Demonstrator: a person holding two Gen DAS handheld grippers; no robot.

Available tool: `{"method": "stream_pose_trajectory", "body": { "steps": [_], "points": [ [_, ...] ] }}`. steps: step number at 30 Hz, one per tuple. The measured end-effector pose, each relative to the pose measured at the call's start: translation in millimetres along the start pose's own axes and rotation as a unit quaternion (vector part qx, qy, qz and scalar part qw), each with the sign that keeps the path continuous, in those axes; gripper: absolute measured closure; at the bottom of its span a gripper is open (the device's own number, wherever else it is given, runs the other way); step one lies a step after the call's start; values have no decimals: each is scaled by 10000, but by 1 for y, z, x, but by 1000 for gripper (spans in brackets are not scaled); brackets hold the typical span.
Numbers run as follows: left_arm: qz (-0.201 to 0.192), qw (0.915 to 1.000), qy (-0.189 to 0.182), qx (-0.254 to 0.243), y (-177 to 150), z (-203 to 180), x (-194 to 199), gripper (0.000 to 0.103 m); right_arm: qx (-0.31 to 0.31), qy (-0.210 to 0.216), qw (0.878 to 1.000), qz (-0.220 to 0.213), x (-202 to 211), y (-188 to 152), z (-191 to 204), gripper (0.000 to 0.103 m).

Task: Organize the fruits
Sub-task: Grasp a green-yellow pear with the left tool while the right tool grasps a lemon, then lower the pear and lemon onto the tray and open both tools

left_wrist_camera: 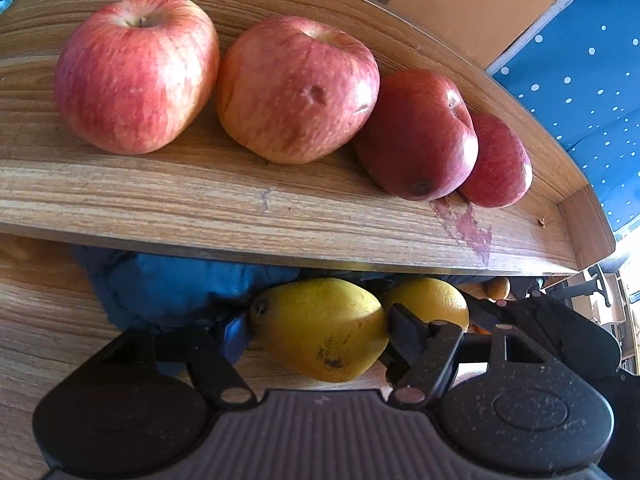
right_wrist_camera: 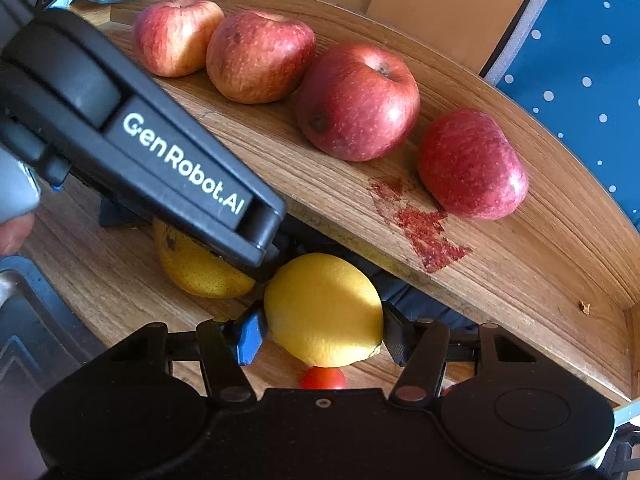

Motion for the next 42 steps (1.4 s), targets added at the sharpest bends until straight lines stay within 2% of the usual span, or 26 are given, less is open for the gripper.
{"method": "stream_pose_trajectory", "body": {
  "steps": [12,20,25,34,42],
  "points": [
    [187,9997,-74,-139,-25,-2,14,29,-233,-37,9996,-175,38,-22,6,42],
    [156,9995,-106,-260,-41,-13,40,29,-493,-106,9982,-326,71,-34,2,42],
    [37,9992,-107,-374,-53,-23,61,29,-473,-27,9978,-470,101,-47,16,42],
    [97,9992,28,-392,-96,-28,94,29,-543,175,9970,-517,148,-79,45,42],
    [213,9995,162,-153,-143,-25,113,32,-403,540,9969,-413,181,-112,82,42]
  ]
}}
Point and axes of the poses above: each gripper's, at about its wrist camera, not at the fingertips, and x roughly against the way its jaws point, z to its left, y to its top, the point moved 8 cm from there along -x, roughly the way its jaws point, and after that the axes turned 13 degrees about -x, right-handed, at the moved point
